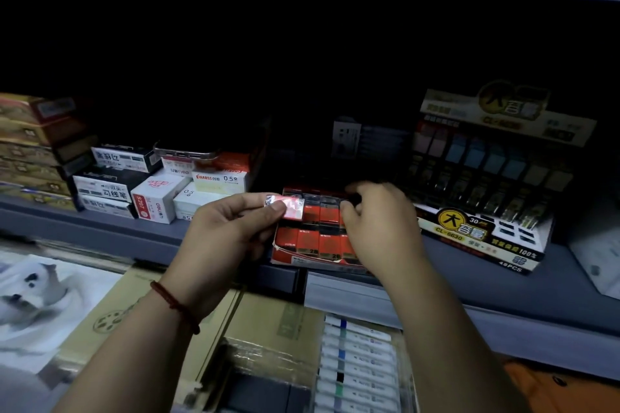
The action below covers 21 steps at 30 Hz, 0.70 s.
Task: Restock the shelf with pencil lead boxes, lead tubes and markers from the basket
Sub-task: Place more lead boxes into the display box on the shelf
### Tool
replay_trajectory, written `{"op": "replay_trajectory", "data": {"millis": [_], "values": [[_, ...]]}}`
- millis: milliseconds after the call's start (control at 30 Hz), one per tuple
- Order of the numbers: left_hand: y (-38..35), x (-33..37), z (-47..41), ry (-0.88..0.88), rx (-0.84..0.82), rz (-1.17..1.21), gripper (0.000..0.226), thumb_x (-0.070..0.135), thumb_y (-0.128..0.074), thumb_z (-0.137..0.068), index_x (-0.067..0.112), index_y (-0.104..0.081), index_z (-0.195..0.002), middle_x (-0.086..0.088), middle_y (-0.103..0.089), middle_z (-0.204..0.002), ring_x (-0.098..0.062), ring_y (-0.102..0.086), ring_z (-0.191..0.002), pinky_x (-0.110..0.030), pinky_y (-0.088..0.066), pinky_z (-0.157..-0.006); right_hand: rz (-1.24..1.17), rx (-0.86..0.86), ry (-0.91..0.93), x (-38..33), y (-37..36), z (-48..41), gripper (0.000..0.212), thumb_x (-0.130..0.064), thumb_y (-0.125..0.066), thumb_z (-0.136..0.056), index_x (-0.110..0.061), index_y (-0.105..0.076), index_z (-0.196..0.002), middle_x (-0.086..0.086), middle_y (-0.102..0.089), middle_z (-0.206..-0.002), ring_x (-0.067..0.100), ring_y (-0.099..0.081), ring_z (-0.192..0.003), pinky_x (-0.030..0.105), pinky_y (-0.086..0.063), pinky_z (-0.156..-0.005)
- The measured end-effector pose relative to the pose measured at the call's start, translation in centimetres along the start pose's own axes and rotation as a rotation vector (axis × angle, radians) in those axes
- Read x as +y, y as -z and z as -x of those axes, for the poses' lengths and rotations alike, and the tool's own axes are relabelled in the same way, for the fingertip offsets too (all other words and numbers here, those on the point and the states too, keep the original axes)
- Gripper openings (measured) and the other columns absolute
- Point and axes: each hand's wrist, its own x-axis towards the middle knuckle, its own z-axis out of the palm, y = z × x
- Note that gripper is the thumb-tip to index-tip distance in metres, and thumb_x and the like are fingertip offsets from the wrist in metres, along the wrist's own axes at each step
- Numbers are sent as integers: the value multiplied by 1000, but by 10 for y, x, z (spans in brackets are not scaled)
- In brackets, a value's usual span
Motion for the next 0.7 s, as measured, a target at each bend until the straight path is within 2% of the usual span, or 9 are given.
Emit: {"op": "replay_trajectory", "data": {"millis": [100,233,333,367,433,500,567,633,700], "values": [[0,1,9,33,-52,57,14,21,-67,-90,9,-74,-91,-3,-41,-65,-16,-30,-60,-33,-16,-60,17,-28,22,1,3,5,35,-26,-52,-102,-15,-59,-134,7,-60,-115,24,-59,-102,32,-45,-85],[1,2,17,44,-66,84,17,23,-70,-86,7,-71,-94,-3,-42,-65,-11,-31,-55,-26,-20,-54,1,-55,58,3,6,12,34,-26,-54,-102,-17,-58,-135,4,-56,-118,19,-59,-98,24,-41,-79],[-3,4,15,32,-8,72,29,27,-74,-79,5,-73,-100,-2,-47,-64,-12,-37,-59,-27,-24,-56,-88,-22,80,-1,7,18,37,-34,-55,-101,-22,-57,-136,2,-48,-127,17,-59,-105,30,-49,-90],[-5,4,14,25,4,74,33,28,-76,-77,5,-74,-101,-4,-49,-66,-12,-39,-61,-27,-28,-57,-144,-5,106,-5,8,19,36,-39,-56,-99,-25,-59,-132,-1,-48,-125,14,-57,-104,31,-51,-89],[-8,4,13,9,7,70,38,32,-79,-74,7,-76,-103,-11,-51,-76,-16,-41,-66,-32,-34,-65,-348,-48,144,-15,11,22,27,-41,-63,-96,-27,-69,-118,-11,-57,-107,1,-55,-85,21,-47,-74],[-10,6,12,1,-6,59,41,34,-79,-73,8,-77,-104,-14,-50,-83,-22,-43,-72,-43,-37,-77,-593,-195,124,-23,15,24,14,-29,-72,-92,-24,-76,-104,-11,-65,-85,-1,-56,-67,15,-44,-63],[-9,7,12,-4,-9,36,39,35,-79,-74,9,-77,-103,-16,-53,-85,-24,-44,-75,-44,-39,-80,-733,-253,82,-26,17,25,9,-18,-76,-89,-20,-77,-98,-4,-71,-79,2,-63,-66,18,-51,-63],[-9,7,10,-15,5,30,30,34,-75,-81,11,-77,-100,-11,-59,-82,-16,-45,-70,-30,-42,-68,-755,-176,8,-22,19,22,6,-21,-78,-87,-19,-75,-92,-1,-73,-77,5,-67,-66,20,-53,-61],[-10,7,7,-24,45,90,19,25,-65,-94,11,-74,-103,-2,-53,-73,-11,-42,-63,-21,-34,-53,-625,2,-101,-11,21,17,10,-26,-78,-86,-22,-69,-87,-4,-72,-74,3,-67,-64,19,-52,-58]]}}
